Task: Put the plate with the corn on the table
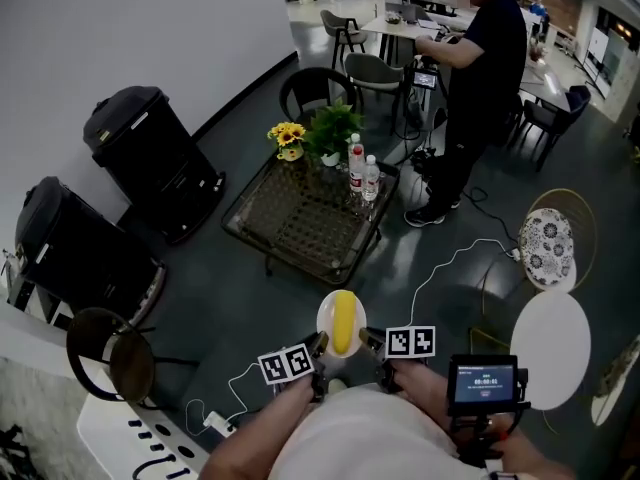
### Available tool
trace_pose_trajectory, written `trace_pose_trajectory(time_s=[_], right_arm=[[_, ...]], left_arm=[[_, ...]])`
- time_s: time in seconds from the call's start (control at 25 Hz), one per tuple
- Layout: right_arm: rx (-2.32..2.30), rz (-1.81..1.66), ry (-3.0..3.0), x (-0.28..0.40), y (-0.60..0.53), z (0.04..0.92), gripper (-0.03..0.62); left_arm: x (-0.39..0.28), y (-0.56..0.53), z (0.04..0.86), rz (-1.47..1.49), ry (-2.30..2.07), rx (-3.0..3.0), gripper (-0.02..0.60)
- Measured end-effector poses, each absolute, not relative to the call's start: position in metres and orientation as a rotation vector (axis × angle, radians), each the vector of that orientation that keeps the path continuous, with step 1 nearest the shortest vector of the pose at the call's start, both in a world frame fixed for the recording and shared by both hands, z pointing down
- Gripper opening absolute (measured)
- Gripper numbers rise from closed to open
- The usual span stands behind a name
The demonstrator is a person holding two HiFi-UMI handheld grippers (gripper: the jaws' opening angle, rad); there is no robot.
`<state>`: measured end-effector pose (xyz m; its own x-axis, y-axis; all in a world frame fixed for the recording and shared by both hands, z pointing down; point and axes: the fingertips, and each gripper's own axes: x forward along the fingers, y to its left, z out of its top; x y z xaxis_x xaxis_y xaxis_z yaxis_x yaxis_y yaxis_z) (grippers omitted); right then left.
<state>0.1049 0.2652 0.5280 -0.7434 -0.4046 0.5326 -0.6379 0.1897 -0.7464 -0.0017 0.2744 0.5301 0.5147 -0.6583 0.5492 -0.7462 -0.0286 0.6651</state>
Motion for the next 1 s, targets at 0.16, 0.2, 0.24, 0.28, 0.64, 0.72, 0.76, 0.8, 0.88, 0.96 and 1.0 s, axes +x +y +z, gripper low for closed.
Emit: trace_pose_trajectory(time_s=[0.16,0.2,0.24,0.28,0.64,0.72,0.76,0.8,0.88,0.96,1.0], right_arm=[[1.01,1.578,-2.237,0.107,0.266,0.53,0.041],[1.012,1.579,-2.235,0.107,0.267,0.532,0.041],[1.012,1.58,-2.232,0.107,0.268,0.533,0.041],[1.012,1.583,-2.228,0.107,0.269,0.534,0.041],[1.038,1.604,-2.215,0.104,0.267,0.54,0.041],[1.043,1.606,-2.211,0.104,0.266,0.539,0.041],[1.046,1.607,-2.209,0.103,0.266,0.538,0.041],[1.048,1.608,-2.208,0.103,0.266,0.538,0.041],[1.053,1.606,-2.21,0.101,0.267,0.538,0.041],[1.06,1.607,-2.21,0.099,0.267,0.539,0.041],[1.063,1.608,-2.207,0.098,0.267,0.54,0.041]], left_arm=[[0.0,0.276,0.532,0.108,-1.187,1.735,0.051],[0.0,0.277,0.533,0.11,-1.186,1.736,0.051],[0.0,0.278,0.534,0.114,-1.183,1.737,0.051],[0.0,0.279,0.535,0.118,-1.181,1.739,0.051],[-0.003,0.276,0.542,0.121,-1.161,1.749,0.051],[-0.003,0.275,0.541,0.121,-1.158,1.751,0.051],[-0.003,0.275,0.54,0.12,-1.156,1.751,0.051],[-0.004,0.275,0.539,0.119,-1.155,1.752,0.051],[-0.006,0.275,0.54,0.116,-1.151,1.752,0.051],[-0.008,0.275,0.541,0.113,-1.145,1.752,0.051],[-0.009,0.276,0.542,0.114,-1.143,1.752,0.051]])
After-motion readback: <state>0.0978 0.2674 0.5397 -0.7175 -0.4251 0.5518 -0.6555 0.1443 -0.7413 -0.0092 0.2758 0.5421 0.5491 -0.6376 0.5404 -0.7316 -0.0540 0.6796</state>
